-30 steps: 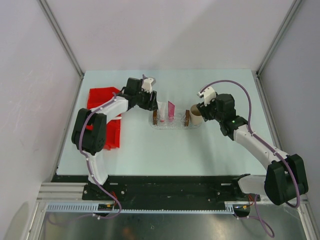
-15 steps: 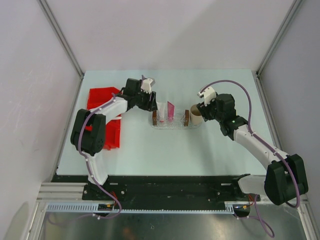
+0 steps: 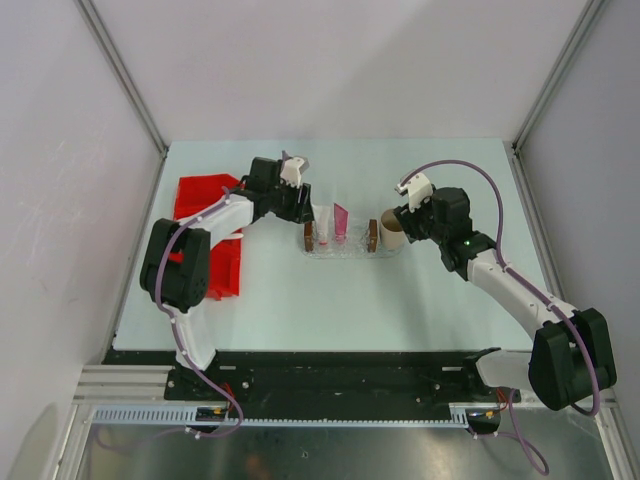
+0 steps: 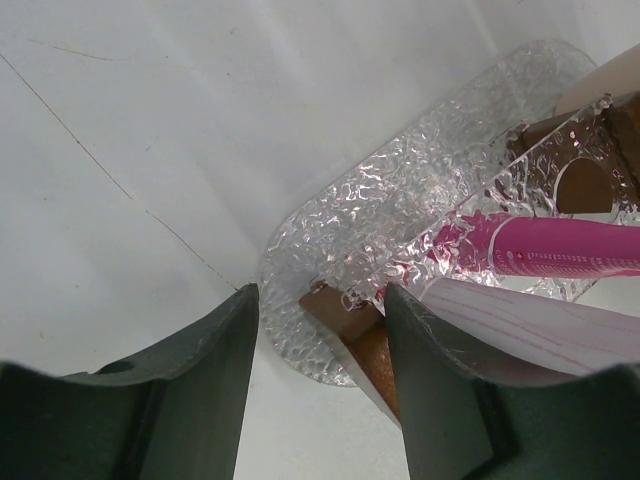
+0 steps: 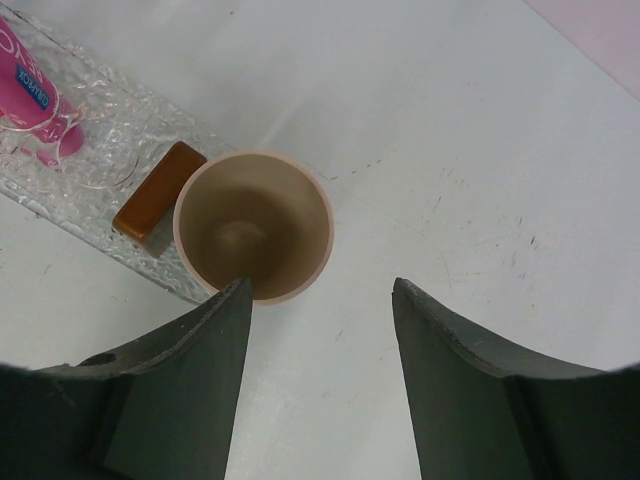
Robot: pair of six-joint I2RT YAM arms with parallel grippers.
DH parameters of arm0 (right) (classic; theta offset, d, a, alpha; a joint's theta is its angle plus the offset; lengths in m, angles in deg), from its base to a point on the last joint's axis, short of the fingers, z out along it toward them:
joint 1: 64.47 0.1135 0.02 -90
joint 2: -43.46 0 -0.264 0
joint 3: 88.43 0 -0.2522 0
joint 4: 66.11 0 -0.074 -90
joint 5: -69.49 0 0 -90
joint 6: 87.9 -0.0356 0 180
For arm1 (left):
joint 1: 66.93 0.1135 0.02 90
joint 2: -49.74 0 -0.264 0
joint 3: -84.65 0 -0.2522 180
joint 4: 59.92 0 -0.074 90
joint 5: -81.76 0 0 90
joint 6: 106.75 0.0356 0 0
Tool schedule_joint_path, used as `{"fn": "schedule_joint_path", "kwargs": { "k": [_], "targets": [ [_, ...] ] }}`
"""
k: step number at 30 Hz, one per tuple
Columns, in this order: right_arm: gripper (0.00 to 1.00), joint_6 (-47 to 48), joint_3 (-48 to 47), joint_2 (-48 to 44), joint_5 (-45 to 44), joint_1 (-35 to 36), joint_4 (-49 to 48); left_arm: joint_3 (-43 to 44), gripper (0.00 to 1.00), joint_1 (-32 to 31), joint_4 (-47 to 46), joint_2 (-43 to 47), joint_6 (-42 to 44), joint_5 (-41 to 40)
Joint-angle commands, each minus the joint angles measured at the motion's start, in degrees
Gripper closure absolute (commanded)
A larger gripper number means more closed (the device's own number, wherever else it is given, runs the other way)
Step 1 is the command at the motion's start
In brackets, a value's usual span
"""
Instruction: Prepare toiletry sets of a toothbrush and toothpaste on the tray
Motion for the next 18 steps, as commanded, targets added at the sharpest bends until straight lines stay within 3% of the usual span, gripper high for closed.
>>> {"fn": "schedule_joint_path", "kwargs": {
  "k": [1,18],
  "targets": [
    [0.37,-0.64,-0.07,-0.27,0.54,-0.16,-0.59,-1.09,0.43,0.75,2.14,2.19,-0.7,-1.05],
    [0.37,-0.46,-0.07,0.26,0.54,-0.16,-0.68,-1.88,0.42,0.92,2.14,2.89,-0.44,0.0]
  ]
}}
